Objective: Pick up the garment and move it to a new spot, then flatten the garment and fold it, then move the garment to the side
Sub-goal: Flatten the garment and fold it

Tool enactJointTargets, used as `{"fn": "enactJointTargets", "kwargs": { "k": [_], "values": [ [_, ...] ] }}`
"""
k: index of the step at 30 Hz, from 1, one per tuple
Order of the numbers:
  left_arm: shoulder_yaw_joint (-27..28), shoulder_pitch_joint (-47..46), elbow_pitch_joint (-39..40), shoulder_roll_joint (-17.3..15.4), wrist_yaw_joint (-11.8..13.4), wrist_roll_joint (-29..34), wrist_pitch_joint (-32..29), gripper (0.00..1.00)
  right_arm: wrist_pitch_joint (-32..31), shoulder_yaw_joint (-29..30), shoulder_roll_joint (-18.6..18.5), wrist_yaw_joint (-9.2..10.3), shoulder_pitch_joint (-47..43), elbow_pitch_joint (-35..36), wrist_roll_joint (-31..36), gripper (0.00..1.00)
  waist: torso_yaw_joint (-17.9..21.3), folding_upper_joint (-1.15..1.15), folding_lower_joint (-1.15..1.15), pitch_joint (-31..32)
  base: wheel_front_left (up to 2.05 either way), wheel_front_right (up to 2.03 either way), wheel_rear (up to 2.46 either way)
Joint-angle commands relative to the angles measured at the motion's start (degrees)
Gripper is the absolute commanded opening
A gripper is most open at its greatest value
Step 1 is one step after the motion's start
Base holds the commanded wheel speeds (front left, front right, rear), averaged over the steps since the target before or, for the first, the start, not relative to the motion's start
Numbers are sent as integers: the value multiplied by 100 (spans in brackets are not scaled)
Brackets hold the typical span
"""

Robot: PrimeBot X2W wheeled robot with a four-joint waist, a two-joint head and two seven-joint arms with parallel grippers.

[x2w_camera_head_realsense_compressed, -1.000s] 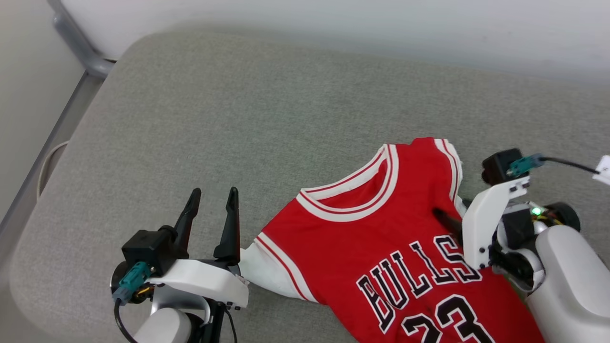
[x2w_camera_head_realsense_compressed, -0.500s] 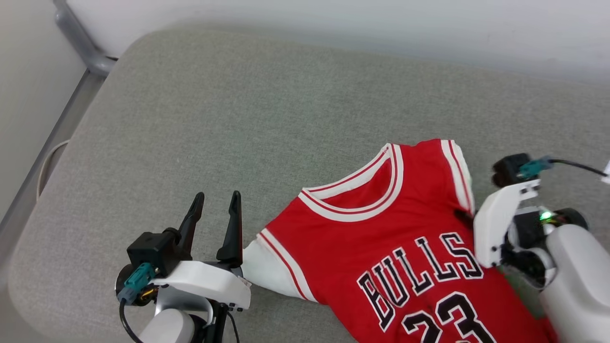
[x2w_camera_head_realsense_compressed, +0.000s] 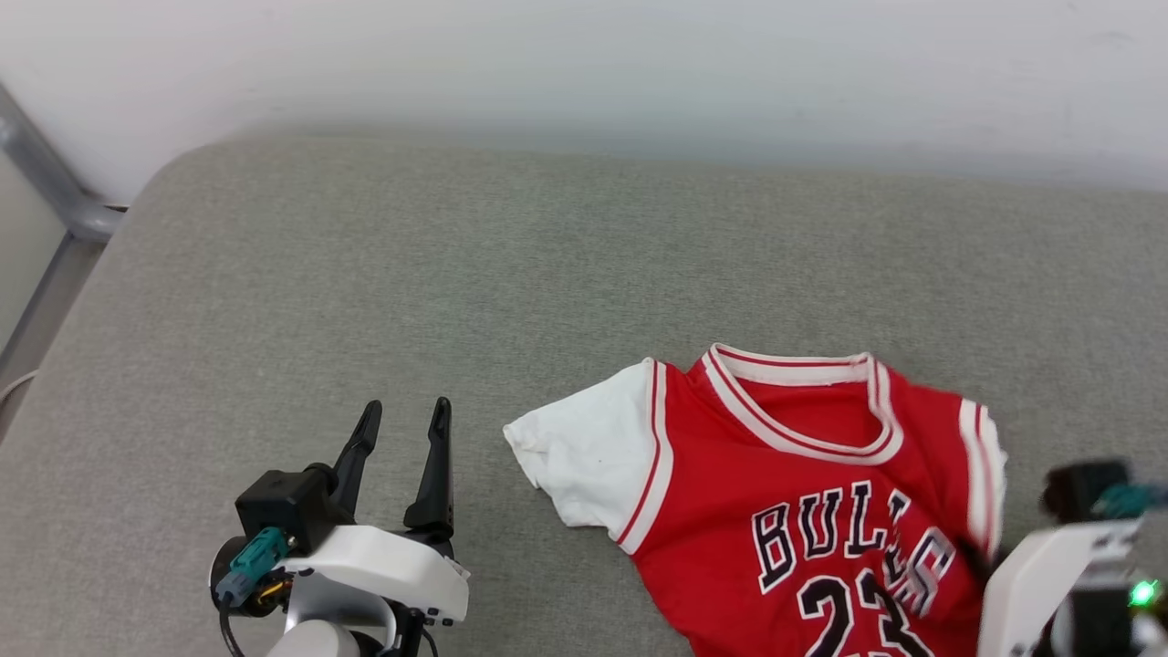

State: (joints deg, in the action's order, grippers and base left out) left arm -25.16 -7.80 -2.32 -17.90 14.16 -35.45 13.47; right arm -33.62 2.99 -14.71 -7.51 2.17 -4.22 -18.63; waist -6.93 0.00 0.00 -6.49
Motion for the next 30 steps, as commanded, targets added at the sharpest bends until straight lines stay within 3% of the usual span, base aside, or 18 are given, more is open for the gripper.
{"fn": "enactJointTargets", "kwargs": {
  "k": [1,5,6,7,8,22,30],
  "values": [
    [8,39,8,-32,11,-5,-7,100,-32,-4,95,4,-108,61,-10,0,54,0,0,1,0,0,0],
    [7,8,67,-70,37,-20,-63,100,-139,-81,591,4,-612,305,35,2,181,0,0,-64,0,0,0],
    [3,-1,77,-79,42,-20,-82,100,-84,-86,675,4,-667,277,28,13,199,0,0,-76,0,0,0],
    [-11,-18,76,-83,37,-18,-110,100,-43,-79,710,4,-697,228,22,50,205,0,0,-83,0,0,0],
    [-19,-31,68,-80,33,-20,-114,100,58,-61,757,4,-696,201,-1,100,210,0,0,-79,0,0,0],
    [41,238,27,-206,143,-103,-204,100,2713,422,1111,4,-882,645,367,100,265,0,0,318,0,0,0],
    [-44,317,-32,-338,186,-251,-690,100,3243,651,1178,4,-914,894,610,100,327,0,0,470,0,0,0]
  ]
}}
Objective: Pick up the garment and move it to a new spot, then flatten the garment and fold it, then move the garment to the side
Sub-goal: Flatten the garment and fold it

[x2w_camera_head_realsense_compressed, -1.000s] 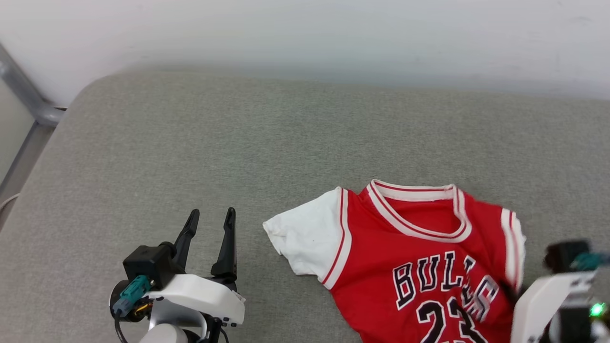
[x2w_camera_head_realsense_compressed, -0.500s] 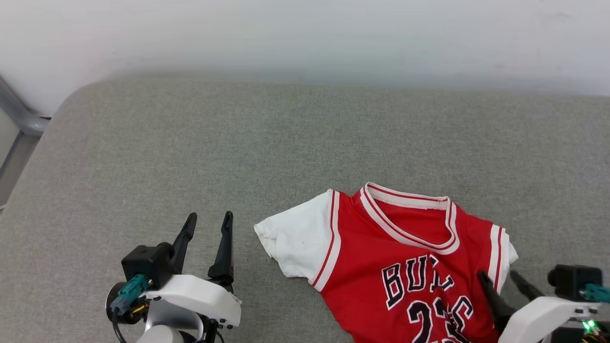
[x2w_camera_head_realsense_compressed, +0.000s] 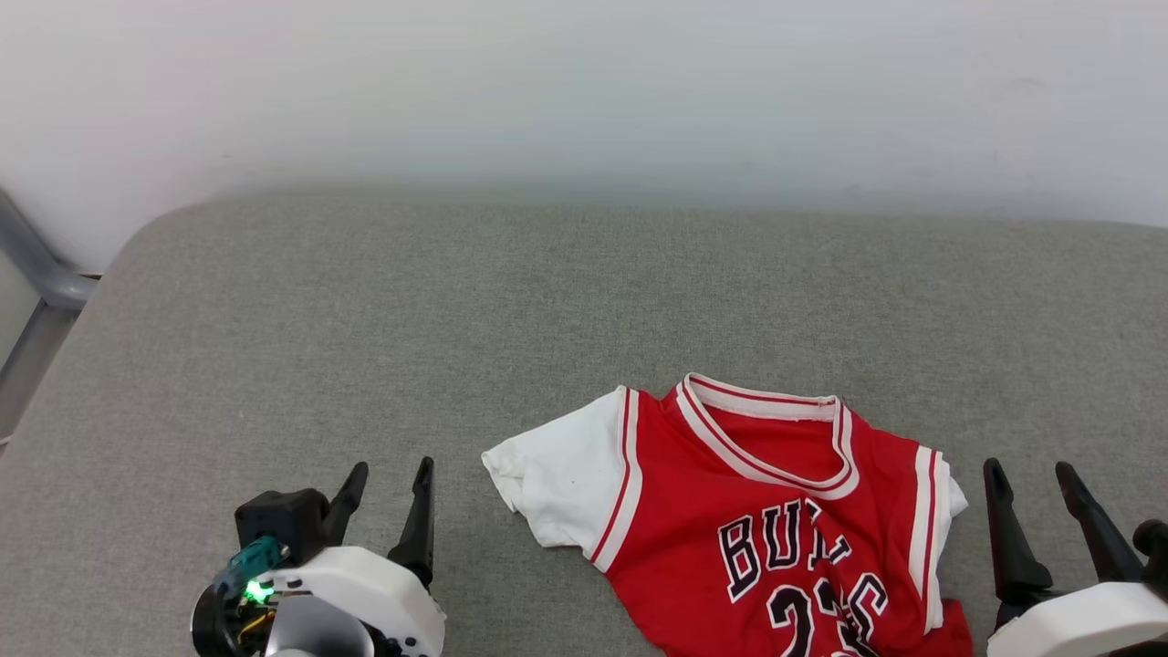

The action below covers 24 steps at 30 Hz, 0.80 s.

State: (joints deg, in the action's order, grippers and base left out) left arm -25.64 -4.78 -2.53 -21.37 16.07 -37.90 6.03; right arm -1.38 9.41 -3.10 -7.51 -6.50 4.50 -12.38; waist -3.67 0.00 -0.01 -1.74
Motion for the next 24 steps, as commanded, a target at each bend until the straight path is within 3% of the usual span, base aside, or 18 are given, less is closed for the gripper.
{"fn": "enactJointTargets", "kwargs": {
  "k": [1,14,19,24],
  "values": [
    [-23,-60,-25,-23,-34,-33,-79,100,4,5,23,4,-33,41,0,100,8,0,1,-25,0,0,0],
    [-612,-1652,-944,-111,-741,-592,-2465,100,-53,-157,26,4,234,252,-132,100,322,0,1,-664,0,0,0],
    [-939,-2177,-1490,-184,-1021,-530,-3180,100,-22,-215,26,4,394,178,-186,100,491,0,1,-916,0,0,0],
    [-1324,-2462,-2174,-257,-1115,-363,-3885,100,39,-235,26,4,505,64,-273,100,626,0,1,-1038,0,0,0]
  ]
}}
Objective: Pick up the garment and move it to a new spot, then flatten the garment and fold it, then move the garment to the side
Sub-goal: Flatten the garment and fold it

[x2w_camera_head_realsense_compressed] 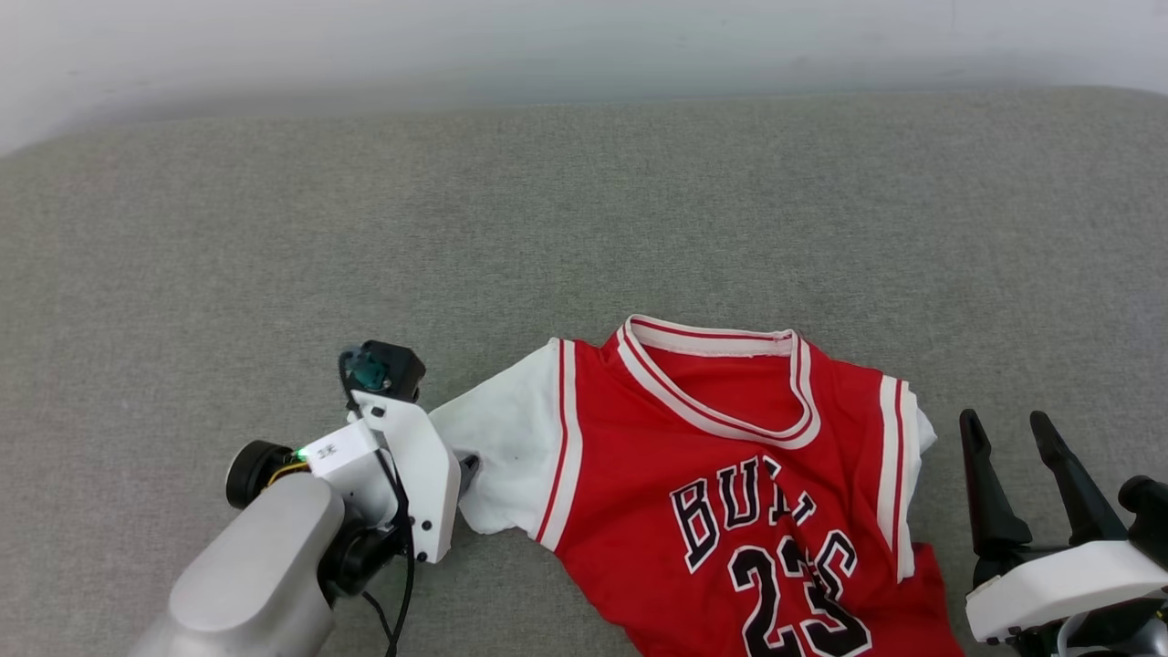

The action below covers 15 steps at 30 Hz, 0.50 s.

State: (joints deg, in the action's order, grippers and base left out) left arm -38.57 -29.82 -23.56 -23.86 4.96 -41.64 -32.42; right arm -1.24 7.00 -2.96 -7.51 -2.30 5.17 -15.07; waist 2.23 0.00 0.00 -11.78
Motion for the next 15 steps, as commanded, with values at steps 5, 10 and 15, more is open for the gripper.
{"fn": "enactJointTargets", "kwargs": {
  "k": [5,10,15],
  "values": [
    [-475,30,-443,94,-300,75,-579,58,69,37,13,4,110,-94,-31,100,103,0,0,-50,0,0,0],
    [-303,-50,-441,157,-182,195,93,0,68,165,12,4,100,-127,-69,100,105,0,0,33,0,0,0],
    [137,166,-167,-66,168,174,896,0,34,555,12,4,-29,-114,-2,100,27,0,0,201,0,0,0]
  ]
}}
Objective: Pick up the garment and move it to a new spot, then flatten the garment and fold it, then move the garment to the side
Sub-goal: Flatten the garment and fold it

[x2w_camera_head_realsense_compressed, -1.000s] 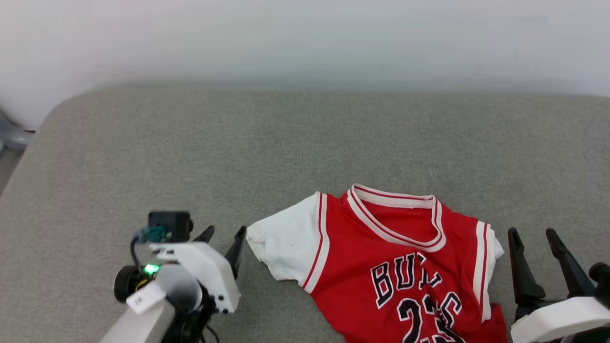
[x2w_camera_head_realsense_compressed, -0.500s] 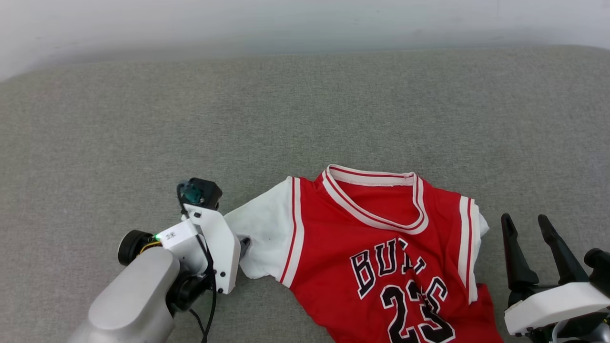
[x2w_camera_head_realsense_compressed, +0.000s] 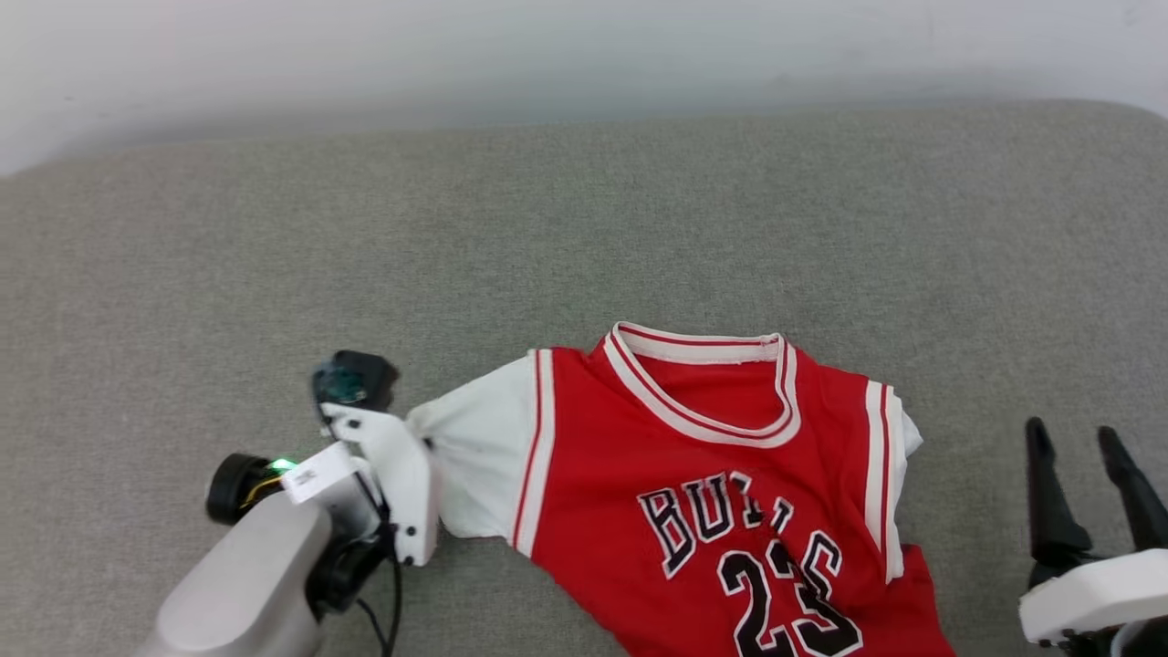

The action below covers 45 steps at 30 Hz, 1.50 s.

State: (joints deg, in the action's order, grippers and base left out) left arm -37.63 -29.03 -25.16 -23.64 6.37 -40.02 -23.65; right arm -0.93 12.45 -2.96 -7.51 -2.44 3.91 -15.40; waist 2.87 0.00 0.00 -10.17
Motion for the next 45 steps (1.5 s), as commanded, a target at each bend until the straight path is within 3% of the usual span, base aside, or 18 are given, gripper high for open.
{"fn": "enactJointTargets", "kwargs": {
  "k": [1,9,14,21,22,23,26,34,39,45],
  "values": [
    [129,173,86,-136,107,-23,146,0,-12,92,13,4,-42,25,33,100,-64,0,0,70,0,0,0],
    [712,1323,978,-556,740,-414,540,0,-200,448,13,4,-196,115,78,100,-244,0,0,251,0,0,0],
    [1027,2161,1227,-585,1095,-776,704,0,-267,455,12,4,-234,109,55,100,-250,0,0,304,0,0,0],
    [1041,2678,1386,-396,1096,-989,890,1,-404,513,13,4,-277,99,45,100,-294,0,0,361,0,0,0],
    [1048,2645,1391,-353,1068,-974,968,37,-409,515,12,4,-281,101,45,100,-303,0,0,369,0,0,0],
    [1072,2573,1389,-332,1075,-898,1103,100,-457,508,12,4,-279,100,43,100,-311,0,0,379,0,0,0],
    [1084,2467,1353,-291,1064,-820,1296,100,-512,486,12,4,-258,105,58,100,-325,0,0,416,0,0,0],
    [1214,2184,1400,-276,876,-262,2648,100,-1078,345,12,4,-308,54,-118,100,-372,0,0,626,0,0,0],
    [1284,2129,1483,-218,798,-30,3387,100,-1764,288,1,4,-267,15,-223,100,-415,0,0,685,0,0,0],
    [1377,2093,1977,-49,950,244,3776,100,-2742,199,-308,4,23,-137,-461,100,-594,0,0,572,0,0,0]
  ]
}}
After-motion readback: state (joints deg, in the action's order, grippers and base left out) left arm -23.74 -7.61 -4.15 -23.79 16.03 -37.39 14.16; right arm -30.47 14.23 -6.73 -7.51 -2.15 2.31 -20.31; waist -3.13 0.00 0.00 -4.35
